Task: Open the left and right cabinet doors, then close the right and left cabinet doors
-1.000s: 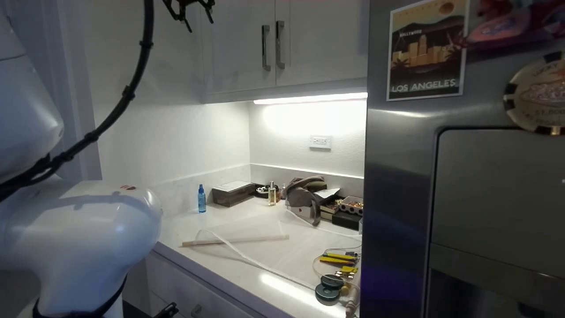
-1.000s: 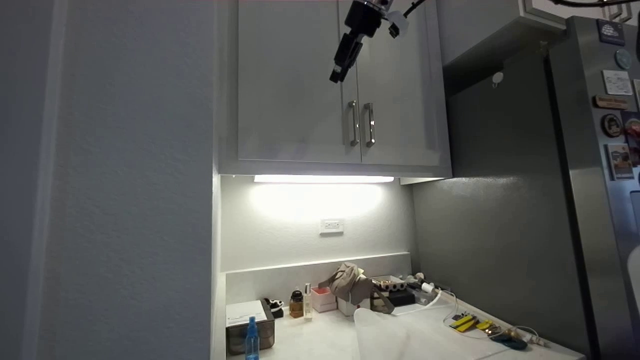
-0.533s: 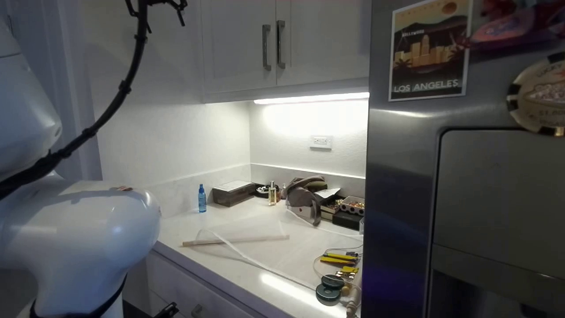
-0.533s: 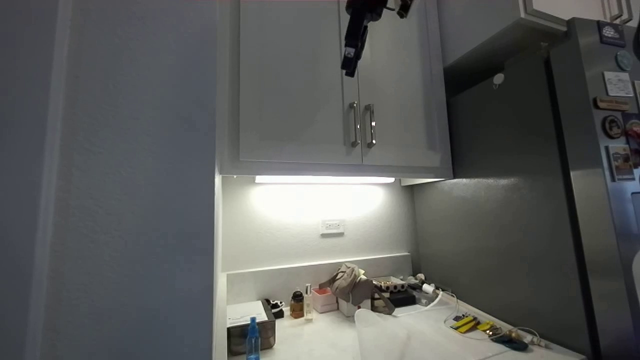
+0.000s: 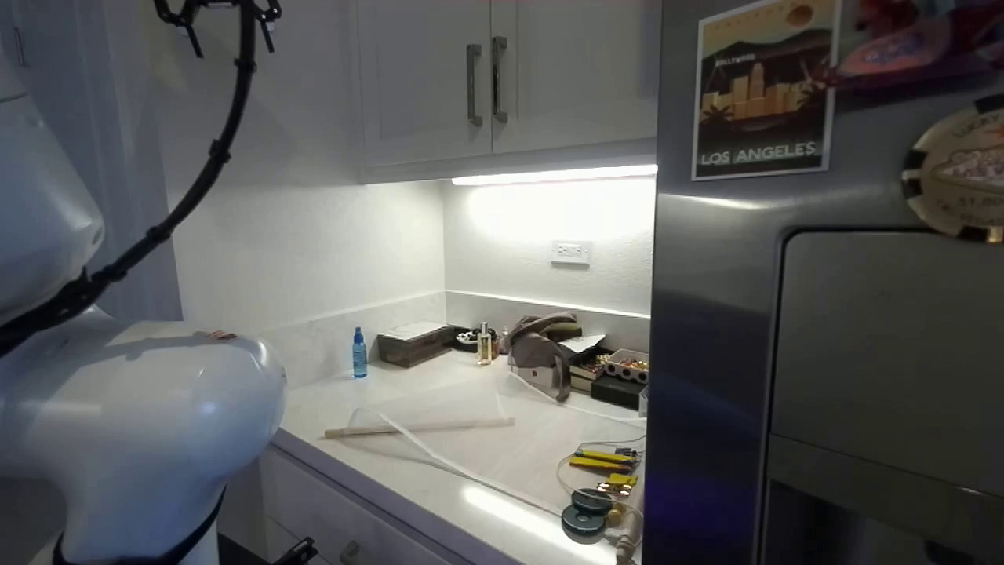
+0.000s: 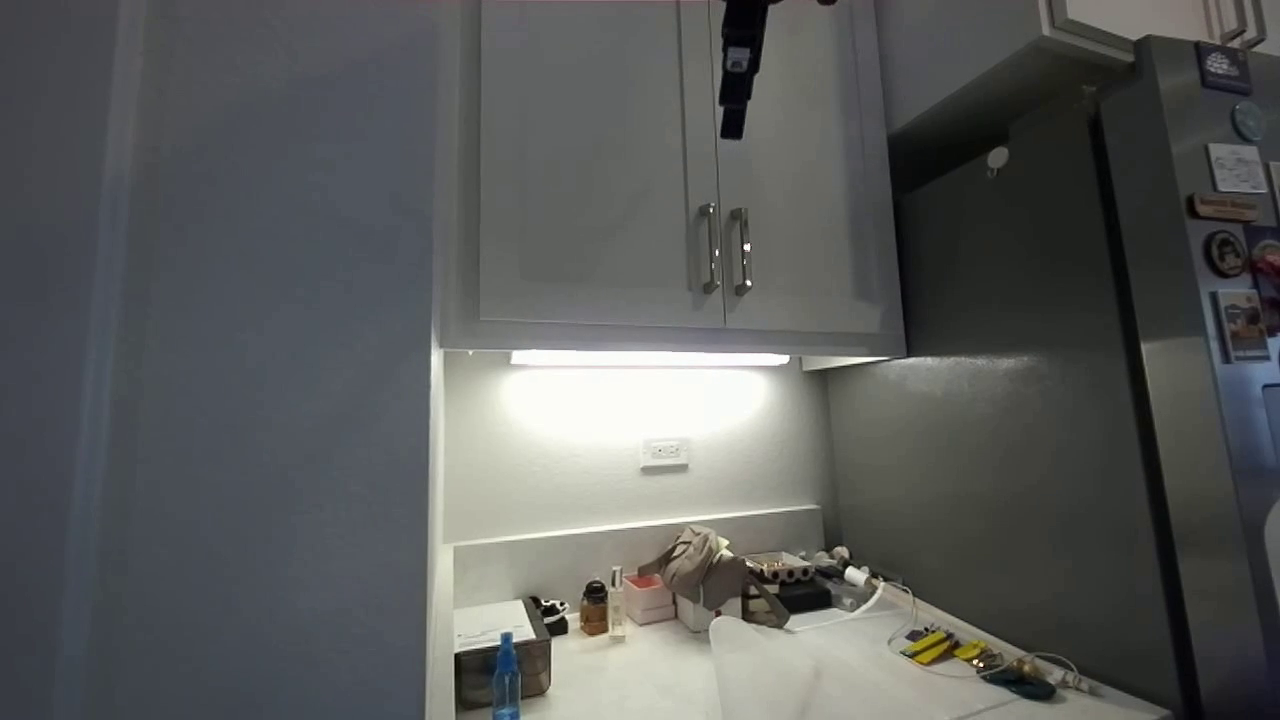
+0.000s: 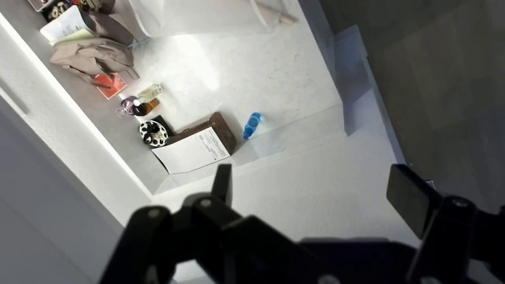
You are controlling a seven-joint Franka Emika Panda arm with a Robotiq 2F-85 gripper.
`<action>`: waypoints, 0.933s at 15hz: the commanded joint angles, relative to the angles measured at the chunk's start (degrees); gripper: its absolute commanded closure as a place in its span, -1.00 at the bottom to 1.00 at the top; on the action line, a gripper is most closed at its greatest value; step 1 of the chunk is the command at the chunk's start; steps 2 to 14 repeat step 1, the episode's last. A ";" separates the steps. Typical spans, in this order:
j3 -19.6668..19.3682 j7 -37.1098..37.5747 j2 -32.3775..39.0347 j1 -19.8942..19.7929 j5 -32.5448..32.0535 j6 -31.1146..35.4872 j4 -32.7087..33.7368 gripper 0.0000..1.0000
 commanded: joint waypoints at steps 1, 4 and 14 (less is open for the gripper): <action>0.50 -0.19 0.13 -0.84 0.26 -0.22 0.43 -1.00; 0.50 -0.19 0.13 -0.84 0.26 -0.22 0.43 -1.00; 0.50 -0.19 0.13 -0.84 0.26 -0.22 0.43 -1.00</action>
